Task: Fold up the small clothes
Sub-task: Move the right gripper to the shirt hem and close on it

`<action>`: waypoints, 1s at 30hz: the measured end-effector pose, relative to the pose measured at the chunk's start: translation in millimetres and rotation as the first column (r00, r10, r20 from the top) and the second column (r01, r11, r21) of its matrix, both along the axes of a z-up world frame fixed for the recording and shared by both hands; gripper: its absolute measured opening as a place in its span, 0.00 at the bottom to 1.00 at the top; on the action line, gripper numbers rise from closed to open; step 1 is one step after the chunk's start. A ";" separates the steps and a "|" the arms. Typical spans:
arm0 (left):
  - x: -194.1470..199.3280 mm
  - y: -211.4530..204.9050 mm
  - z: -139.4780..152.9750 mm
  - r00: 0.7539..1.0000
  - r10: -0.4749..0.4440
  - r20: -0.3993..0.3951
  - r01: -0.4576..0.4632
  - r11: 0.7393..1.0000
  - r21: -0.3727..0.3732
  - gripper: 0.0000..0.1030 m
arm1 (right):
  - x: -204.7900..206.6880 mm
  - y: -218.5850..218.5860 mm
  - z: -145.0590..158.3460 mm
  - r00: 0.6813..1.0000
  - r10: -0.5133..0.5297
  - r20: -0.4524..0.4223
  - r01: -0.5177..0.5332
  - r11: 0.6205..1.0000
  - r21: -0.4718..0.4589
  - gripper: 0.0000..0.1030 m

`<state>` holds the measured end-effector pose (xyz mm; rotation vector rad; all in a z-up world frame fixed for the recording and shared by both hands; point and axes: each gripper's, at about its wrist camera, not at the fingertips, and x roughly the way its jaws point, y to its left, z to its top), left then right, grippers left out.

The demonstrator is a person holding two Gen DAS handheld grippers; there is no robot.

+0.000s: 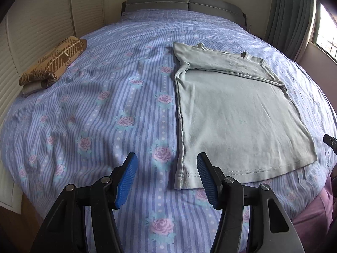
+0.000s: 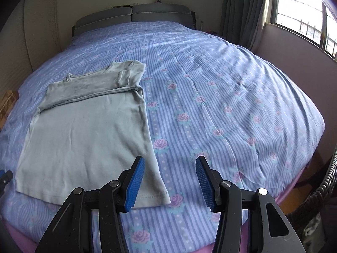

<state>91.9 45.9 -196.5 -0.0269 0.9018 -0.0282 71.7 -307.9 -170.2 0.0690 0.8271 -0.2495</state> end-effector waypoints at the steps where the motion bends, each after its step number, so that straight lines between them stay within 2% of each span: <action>1: -0.5 -0.3 -1.9 1.000 -0.009 -0.005 0.008 1.000 -0.016 0.52 | -3.5 -0.2 -1.0 1.000 0.004 -0.001 -0.004 1.000 0.007 0.49; 6: 1.6 -4.2 -6.6 0.999 -0.026 -0.021 0.025 0.999 -0.039 0.43 | -10.3 -2.1 -7.4 1.000 0.015 -0.009 -0.014 0.999 0.049 0.49; 17: 2.8 -6.6 -20.9 0.997 -0.041 -0.071 0.037 0.998 -0.053 0.43 | -5.9 -0.1 -26.8 0.998 0.041 -0.054 -0.036 0.995 0.089 0.48; 19: 3.9 -5.1 -22.6 0.996 -0.032 -0.080 0.027 0.998 -0.060 0.43 | -5.2 -0.7 -29.7 0.997 0.041 -0.067 -0.034 0.995 0.095 0.45; 21: 5.0 -4.1 -24.9 0.995 -0.030 -0.091 0.024 0.998 -0.065 0.43 | -4.1 -1.4 -32.7 0.996 0.044 -0.082 -0.035 0.994 0.108 0.37; 26: 7.3 -6.1 -29.6 0.994 -0.035 -0.108 0.028 0.998 -0.059 0.43 | -0.4 -1.8 -41.0 0.991 0.061 -0.116 -0.045 0.990 0.136 0.34; 28: 8.1 -5.7 -31.3 0.993 -0.036 -0.114 0.029 0.998 -0.062 0.43 | 1.3 -2.9 -44.1 0.990 0.064 -0.127 -0.045 0.988 0.149 0.27; 30: 7.7 -6.0 -31.8 0.993 -0.038 -0.115 0.031 0.998 -0.060 0.43 | 2.9 -3.1 -47.2 0.988 0.068 -0.139 -0.045 0.986 0.160 0.27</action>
